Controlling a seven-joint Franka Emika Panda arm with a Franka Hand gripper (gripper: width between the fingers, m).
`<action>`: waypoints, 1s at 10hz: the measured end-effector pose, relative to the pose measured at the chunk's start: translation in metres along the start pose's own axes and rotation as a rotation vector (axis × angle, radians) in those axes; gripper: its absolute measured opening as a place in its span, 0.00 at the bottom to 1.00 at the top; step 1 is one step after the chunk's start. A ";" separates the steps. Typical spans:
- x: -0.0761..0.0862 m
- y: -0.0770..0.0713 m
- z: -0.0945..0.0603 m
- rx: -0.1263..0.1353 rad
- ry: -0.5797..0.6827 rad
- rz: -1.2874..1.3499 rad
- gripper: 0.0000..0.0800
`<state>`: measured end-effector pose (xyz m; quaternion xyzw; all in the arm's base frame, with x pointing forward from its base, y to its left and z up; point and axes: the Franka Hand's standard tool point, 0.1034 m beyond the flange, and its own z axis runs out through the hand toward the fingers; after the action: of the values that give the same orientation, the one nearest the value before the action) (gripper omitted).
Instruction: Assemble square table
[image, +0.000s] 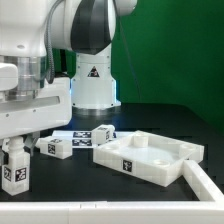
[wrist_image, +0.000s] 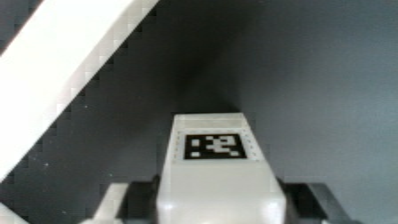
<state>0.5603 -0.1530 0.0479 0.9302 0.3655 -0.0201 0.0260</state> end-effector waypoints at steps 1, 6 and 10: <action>0.000 0.000 0.001 0.001 -0.001 0.000 0.43; 0.026 -0.021 -0.054 -0.038 0.039 -0.025 0.81; 0.073 -0.067 -0.077 -0.063 0.086 0.000 0.81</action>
Offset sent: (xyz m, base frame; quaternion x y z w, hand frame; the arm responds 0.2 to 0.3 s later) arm -0.0091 0.0035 0.0566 -0.0388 0.0082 -0.0810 0.9959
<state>0.5700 -0.0494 0.1179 0.9290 0.3665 0.0315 0.0397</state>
